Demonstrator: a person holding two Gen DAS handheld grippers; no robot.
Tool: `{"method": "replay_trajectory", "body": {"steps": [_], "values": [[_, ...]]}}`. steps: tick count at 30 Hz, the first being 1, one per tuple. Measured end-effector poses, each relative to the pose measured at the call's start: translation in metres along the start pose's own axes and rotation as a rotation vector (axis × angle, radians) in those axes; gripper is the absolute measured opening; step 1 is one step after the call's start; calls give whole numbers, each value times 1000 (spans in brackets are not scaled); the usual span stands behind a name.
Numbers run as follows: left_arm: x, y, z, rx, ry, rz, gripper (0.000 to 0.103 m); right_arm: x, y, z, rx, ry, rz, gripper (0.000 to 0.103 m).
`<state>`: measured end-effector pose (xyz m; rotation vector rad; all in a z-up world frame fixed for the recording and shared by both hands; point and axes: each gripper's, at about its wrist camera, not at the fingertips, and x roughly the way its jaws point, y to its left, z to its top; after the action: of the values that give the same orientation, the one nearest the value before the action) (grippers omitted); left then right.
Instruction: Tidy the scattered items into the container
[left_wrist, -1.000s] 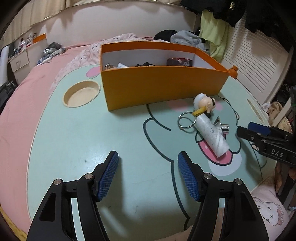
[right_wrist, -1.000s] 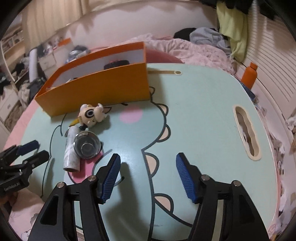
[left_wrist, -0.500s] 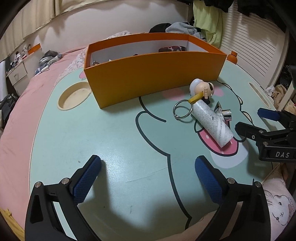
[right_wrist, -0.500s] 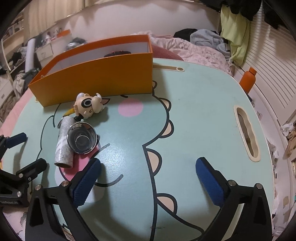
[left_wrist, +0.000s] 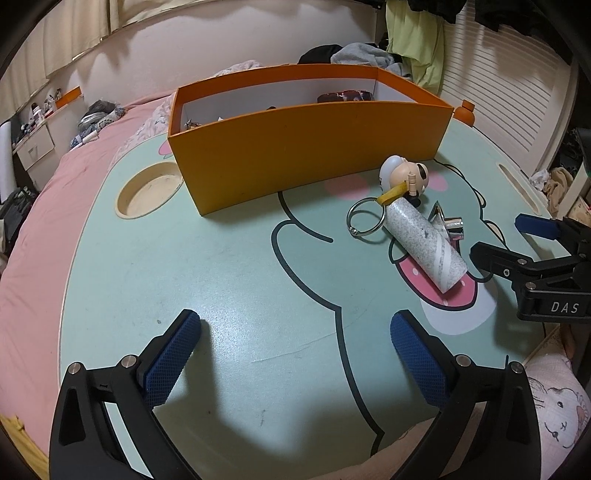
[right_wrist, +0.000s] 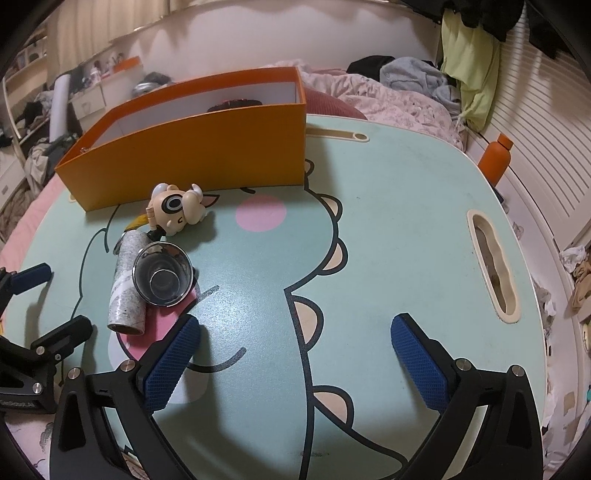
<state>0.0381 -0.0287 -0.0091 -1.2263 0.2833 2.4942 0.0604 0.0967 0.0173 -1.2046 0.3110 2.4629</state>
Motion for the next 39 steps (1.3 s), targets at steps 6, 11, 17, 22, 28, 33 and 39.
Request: {"method": "replay_trajectory", "body": {"steps": [6, 11, 17, 22, 28, 33, 39], "values": [[-1, -11, -2, 51, 7, -29, 102, 1, 0, 0, -2, 4, 3, 103], [-2, -15, 0, 70, 18, -62, 103, 3, -1, 1, -6, 6, 9, 103], [-4, -11, -3, 55, 6, -64, 103, 3, 0, 0, -15, 13, 13, 103], [-20, -3, -4, 20, -76, -50, 101, 3, 1, 0, -15, 13, 13, 103], [-32, -4, -5, 24, -143, 6, 52, 4, 1, 0, -16, 16, 12, 103], [-43, -11, -3, 58, -176, -24, 35, 3, 1, 0, -12, 9, 16, 103], [-54, -17, -1, 53, -154, -117, 33, 1, 0, -2, 0, -3, 12, 103]]}}
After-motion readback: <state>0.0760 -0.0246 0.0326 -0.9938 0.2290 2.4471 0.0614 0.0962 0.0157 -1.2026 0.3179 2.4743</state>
